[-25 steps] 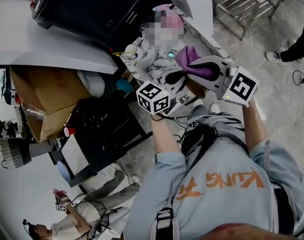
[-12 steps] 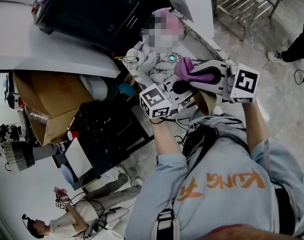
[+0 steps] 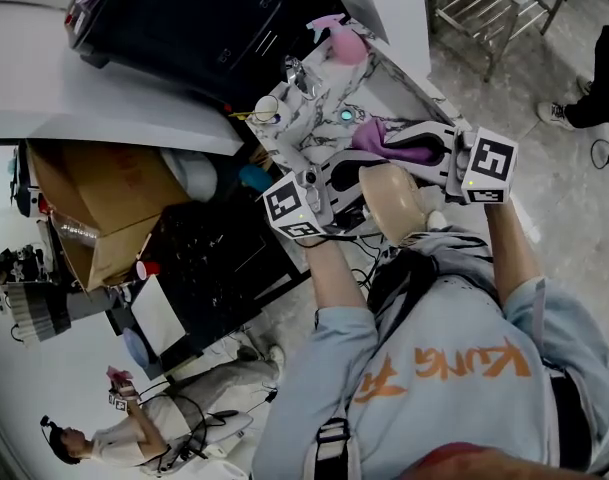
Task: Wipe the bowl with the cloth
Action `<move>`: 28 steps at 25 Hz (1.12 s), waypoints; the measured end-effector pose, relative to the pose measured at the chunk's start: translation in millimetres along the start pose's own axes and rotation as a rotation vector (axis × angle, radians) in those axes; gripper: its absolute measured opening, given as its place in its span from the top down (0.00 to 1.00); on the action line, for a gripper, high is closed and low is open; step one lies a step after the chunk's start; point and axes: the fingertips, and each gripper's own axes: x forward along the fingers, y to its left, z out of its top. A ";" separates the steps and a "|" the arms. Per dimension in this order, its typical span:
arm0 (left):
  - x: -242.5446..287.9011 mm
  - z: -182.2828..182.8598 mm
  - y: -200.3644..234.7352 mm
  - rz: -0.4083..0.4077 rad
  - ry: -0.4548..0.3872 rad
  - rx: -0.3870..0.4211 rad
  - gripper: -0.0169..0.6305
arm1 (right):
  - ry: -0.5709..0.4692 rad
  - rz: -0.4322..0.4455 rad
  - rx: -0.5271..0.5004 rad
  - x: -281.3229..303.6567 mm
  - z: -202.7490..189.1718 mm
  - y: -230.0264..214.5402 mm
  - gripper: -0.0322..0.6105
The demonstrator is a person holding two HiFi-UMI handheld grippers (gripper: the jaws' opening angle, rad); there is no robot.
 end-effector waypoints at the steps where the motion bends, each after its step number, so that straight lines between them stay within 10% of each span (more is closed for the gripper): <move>1: -0.3 3.6 1.3 0.004 -0.020 0.002 0.93 | -0.010 0.012 0.014 1.4 -1.1 2.0 0.84; 28: -46.9 14.0 50.5 0.352 -0.191 -0.068 0.93 | 0.007 0.194 0.049 -11.7 -7.8 47.6 0.84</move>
